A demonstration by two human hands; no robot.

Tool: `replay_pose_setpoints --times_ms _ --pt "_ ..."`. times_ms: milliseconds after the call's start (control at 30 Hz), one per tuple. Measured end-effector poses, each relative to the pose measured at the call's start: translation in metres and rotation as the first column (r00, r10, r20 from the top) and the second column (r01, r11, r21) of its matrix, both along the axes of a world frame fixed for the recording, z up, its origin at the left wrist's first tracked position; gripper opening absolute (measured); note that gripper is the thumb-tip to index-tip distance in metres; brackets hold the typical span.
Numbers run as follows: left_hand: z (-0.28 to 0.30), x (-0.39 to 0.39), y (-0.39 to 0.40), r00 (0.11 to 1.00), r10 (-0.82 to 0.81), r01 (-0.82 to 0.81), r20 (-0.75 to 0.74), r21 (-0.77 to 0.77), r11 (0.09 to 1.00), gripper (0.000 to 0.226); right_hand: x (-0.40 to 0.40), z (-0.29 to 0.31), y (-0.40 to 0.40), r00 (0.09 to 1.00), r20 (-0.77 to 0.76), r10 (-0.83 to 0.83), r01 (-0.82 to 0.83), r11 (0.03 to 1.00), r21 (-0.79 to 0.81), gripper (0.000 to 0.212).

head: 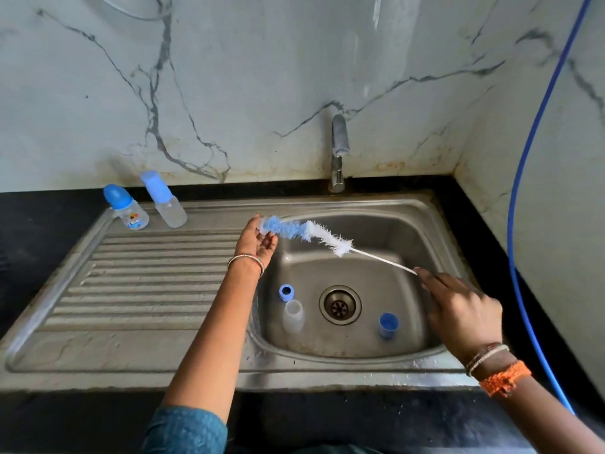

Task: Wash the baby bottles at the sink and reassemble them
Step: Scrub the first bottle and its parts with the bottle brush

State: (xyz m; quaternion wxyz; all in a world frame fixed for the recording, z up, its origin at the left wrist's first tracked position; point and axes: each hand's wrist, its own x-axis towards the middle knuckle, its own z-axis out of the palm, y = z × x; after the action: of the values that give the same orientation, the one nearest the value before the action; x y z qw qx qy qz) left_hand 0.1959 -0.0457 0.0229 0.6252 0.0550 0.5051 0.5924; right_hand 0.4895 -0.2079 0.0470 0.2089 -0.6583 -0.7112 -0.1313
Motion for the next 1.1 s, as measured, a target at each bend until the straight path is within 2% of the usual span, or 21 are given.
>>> replay_pose_setpoints --times_ms 200,300,367,433,467,533,600,667,700,733,767,800,833,900,933,1000,1033,1067,1100 --pt "0.014 0.001 0.002 1.000 -0.023 0.023 -0.003 0.021 1.000 0.021 -0.006 0.012 0.004 0.998 0.023 0.062 -0.067 0.919 0.389 0.042" --pt "0.019 -0.003 0.003 0.998 -0.061 0.061 -0.001 -0.005 0.998 0.020 0.000 0.015 0.004 0.987 0.053 0.152 -0.158 0.855 0.494 0.038" --pt "0.021 -0.006 0.003 0.995 -0.102 0.103 0.010 -0.019 0.995 0.022 0.002 0.015 0.002 0.974 0.090 0.206 -0.223 0.831 0.510 0.037" --pt "0.024 -0.010 0.002 0.987 -0.159 0.160 0.006 -0.026 0.987 0.024 0.003 0.016 0.000 0.974 0.060 0.218 -0.221 0.865 0.451 0.035" --pt "0.025 -0.012 0.001 0.981 -0.194 0.194 -0.009 -0.024 0.981 0.023 0.004 0.016 0.000 0.982 -0.009 0.188 -0.171 0.908 0.382 0.034" --pt "0.028 -0.015 -0.002 0.961 -0.271 0.271 -0.049 -0.004 0.962 0.015 0.004 0.022 0.001 0.983 -0.176 0.045 -0.020 0.990 0.142 0.030" --pt "0.031 -0.014 -0.005 0.942 -0.317 0.321 -0.109 0.020 0.947 0.009 0.004 0.026 -0.002 0.976 -0.196 -0.090 0.062 0.988 -0.144 0.022" --pt "0.034 -0.009 -0.005 0.926 -0.306 0.325 -0.220 0.053 0.944 0.012 0.000 0.028 -0.003 0.979 -0.172 -0.114 0.033 0.909 -0.415 0.018" --pt "0.034 -0.007 -0.005 0.917 -0.293 0.324 -0.270 0.080 0.943 0.013 -0.002 0.027 -0.001 0.961 -0.254 -0.106 -0.053 0.833 -0.550 0.017" --pt "0.034 -0.007 -0.004 0.909 -0.287 0.330 -0.302 0.102 0.938 0.015 -0.001 0.026 0.003 0.905 -0.403 -0.132 -0.191 0.722 -0.665 0.019" --pt "0.032 -0.010 -0.004 0.900 -0.301 0.349 -0.315 0.106 0.931 0.018 0.001 0.028 0.007 0.795 -0.563 -0.225 -0.352 0.586 -0.730 0.026" --pt "0.030 -0.013 -0.005 0.891 -0.333 0.377 -0.310 0.094 0.921 0.020 0.005 0.030 0.012 0.663 -0.661 -0.352 -0.488 0.467 -0.737 0.032" --pt "0.028 -0.018 -0.006 0.886 -0.369 0.405 -0.281 0.082 0.911 0.022 0.012 0.032 0.016 0.530 -0.710 -0.463 -0.589 0.402 -0.701 0.031" --pt "0.022 -0.029 -0.005 0.891 -0.410 0.434 -0.196 0.098 0.896 0.022 0.026 0.033 0.024 0.342 -0.749 -0.567 -0.686 0.394 -0.612 0.020" --pt "0.021 -0.032 -0.005 0.895 -0.410 0.432 -0.173 0.113 0.895 0.025 0.030 0.031 0.026 0.301 -0.764 -0.571 -0.700 0.412 -0.584 0.017" --pt "0.021 -0.032 -0.004 0.915 -0.374 0.395 -0.152 0.140 0.908 0.033 0.030 0.023 0.028 0.299 -0.794 -0.529 -0.697 0.447 -0.560 0.018" --pt "0.023 -0.030 -0.004 0.926 -0.347 0.369 -0.150 0.150 0.917 0.034 0.026 0.019 0.029 0.328 -0.809 -0.487 -0.677 0.477 -0.561 0.016" --pt "0.024 -0.028 -0.004 0.934 -0.323 0.346 -0.155 0.154 0.926 0.032 0.020 0.015 0.030 0.393 -0.822 -0.412 -0.631 0.530 -0.567 0.010" --pt "0.025 -0.026 -0.004 0.940 -0.299 0.324 -0.167 0.149 0.934 0.027 0.014 0.012 0.029 0.517 -0.801 -0.303 -0.540 0.611 -0.580 0.005"
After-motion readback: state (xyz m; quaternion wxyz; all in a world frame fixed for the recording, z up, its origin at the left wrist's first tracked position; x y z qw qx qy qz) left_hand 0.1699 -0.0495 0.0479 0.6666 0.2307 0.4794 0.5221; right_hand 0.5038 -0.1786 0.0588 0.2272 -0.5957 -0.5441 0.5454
